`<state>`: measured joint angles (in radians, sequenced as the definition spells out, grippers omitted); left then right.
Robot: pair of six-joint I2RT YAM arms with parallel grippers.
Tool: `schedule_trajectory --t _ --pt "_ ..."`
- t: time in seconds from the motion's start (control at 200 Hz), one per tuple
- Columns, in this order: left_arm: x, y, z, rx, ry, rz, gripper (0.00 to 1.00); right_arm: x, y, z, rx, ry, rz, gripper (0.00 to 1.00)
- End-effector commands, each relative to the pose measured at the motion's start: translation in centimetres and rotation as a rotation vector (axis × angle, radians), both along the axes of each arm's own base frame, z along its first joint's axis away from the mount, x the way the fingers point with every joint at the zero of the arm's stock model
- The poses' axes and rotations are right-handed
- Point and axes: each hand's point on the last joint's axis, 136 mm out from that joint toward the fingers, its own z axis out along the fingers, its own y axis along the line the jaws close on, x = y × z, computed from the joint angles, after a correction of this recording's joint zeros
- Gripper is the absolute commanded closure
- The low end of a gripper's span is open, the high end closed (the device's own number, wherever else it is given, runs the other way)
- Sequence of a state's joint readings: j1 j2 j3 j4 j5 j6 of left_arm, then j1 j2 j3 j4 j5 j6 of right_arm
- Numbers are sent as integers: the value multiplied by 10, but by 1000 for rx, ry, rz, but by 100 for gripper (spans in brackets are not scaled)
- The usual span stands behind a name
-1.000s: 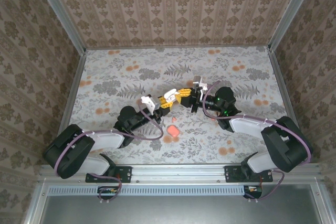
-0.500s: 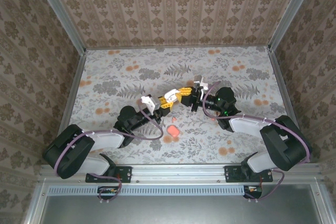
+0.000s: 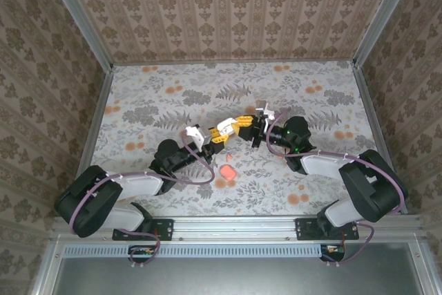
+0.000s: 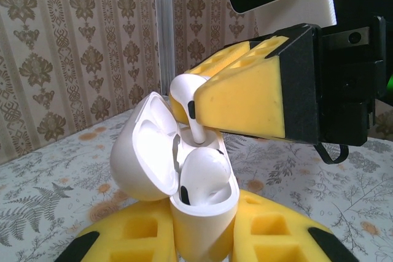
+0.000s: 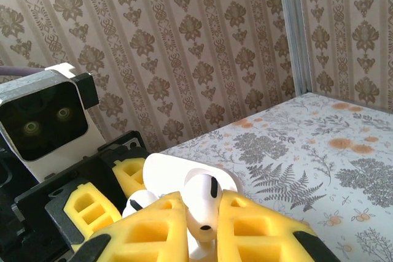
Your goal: Insert the wireless bluetooth earbuds into the charging case
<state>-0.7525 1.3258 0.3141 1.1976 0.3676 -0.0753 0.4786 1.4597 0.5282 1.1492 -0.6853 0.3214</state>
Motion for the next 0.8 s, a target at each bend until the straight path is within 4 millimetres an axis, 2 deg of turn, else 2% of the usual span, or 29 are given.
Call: schedule_trajectory --t 0.0,0.305,0.49,0.71,0.73,0.795 --pt "-5 5 45 -112 -92 -1 88 2 -8 -20 -46 47 -25 85" --pt "-5 3 46 -114 -93 -11 88 2 -6 -16 -71 40 -10 80" --pt "-5 3 46 -113 -91 -12 88 1 -5 -9 -74 29 0 71" --pt "-4 3 44 -111 -83 -11 88 0 -5 -9 -84 27 5 66" --pt "-4 3 43 -109 -82 -11 88 -4 -6 3 -71 -2 4 65" --pt "-4 2 42 -107 -79 -10 88 -6 -8 9 -64 -19 2 61"
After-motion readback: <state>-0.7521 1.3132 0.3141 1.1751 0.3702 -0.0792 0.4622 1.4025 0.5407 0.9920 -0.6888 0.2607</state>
